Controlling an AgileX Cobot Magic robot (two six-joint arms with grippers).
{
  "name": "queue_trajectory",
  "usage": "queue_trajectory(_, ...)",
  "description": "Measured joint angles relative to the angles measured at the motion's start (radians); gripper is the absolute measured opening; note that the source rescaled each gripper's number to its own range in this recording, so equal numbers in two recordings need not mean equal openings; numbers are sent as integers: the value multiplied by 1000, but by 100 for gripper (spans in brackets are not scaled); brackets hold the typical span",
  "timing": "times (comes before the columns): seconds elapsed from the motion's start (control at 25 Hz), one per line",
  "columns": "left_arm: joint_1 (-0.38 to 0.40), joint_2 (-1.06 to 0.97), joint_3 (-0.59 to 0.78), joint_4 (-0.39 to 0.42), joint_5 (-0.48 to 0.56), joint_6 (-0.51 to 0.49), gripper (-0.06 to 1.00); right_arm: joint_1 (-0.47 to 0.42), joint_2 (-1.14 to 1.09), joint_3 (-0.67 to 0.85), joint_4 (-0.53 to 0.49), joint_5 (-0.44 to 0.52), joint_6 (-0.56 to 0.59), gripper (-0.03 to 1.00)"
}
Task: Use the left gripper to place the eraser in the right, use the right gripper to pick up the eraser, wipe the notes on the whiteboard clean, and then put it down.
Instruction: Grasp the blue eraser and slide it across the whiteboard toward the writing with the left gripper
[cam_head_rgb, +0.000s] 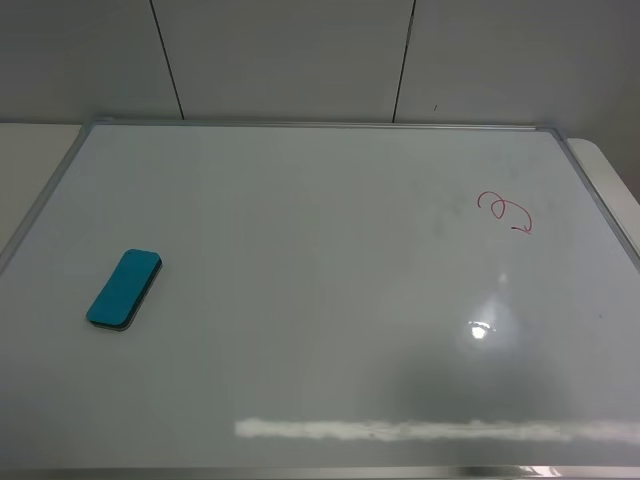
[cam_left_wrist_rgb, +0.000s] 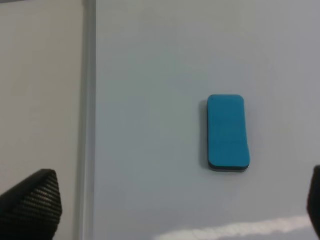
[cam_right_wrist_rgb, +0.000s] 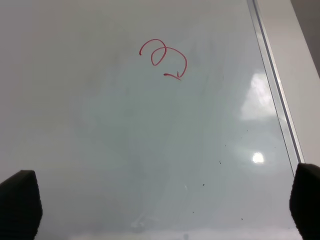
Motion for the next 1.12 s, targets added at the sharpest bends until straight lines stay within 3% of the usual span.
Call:
queue_trajectory(0.52, 0, 0, 0, -9, 0, 8, 100, 0, 0, 0, 0, 0, 0, 100)
queue_trajectory(0.68, 0, 14, -25, -12, -62, 47, 100, 0, 0, 0, 0, 0, 0, 100)
queue_trajectory(0.8, 0, 97, -67, -17, -181, 61, 100, 0, 0, 0, 0, 0, 0, 100)
queue_trajectory(1.12, 0, 472, -173, -18, -276, 110, 100, 0, 0, 0, 0, 0, 0, 100)
